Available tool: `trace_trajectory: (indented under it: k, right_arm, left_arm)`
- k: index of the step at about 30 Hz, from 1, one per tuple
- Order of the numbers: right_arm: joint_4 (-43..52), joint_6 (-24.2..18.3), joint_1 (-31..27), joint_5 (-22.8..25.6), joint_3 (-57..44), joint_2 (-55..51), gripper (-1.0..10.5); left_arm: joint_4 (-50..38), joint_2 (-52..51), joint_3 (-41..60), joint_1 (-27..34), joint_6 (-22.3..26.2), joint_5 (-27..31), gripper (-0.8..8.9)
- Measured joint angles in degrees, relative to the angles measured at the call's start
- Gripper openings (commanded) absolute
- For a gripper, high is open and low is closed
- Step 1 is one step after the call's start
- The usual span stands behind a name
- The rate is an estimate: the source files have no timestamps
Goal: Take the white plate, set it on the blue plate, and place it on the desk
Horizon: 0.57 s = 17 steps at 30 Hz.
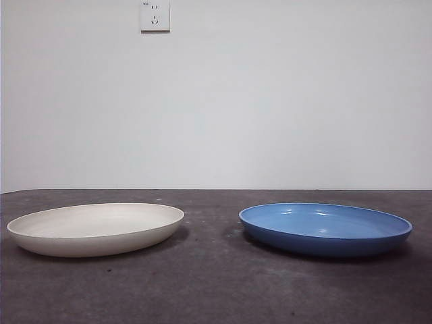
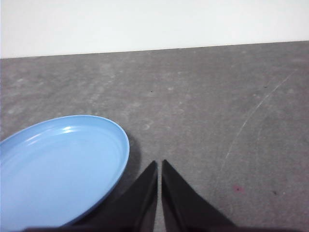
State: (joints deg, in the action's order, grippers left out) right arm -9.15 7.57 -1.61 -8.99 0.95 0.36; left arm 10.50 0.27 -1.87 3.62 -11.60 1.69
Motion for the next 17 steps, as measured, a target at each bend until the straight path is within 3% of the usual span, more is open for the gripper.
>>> trace_trajectory:
  k: [7, 17]
  right_arm:
    - [0.0, 5.2, 0.0, -0.8, 0.0, 0.0, 0.1]
    - [-0.9, 12.2, 0.0, -1.7, 4.9, 0.0, 0.1]
  left_arm:
    - [0.0, 0.0, 0.0, 0.0, -8.9, -0.6, 0.09]
    - [6.4, 0.7, -6.0, 0.0, -15.0, -4.9, 0.09]
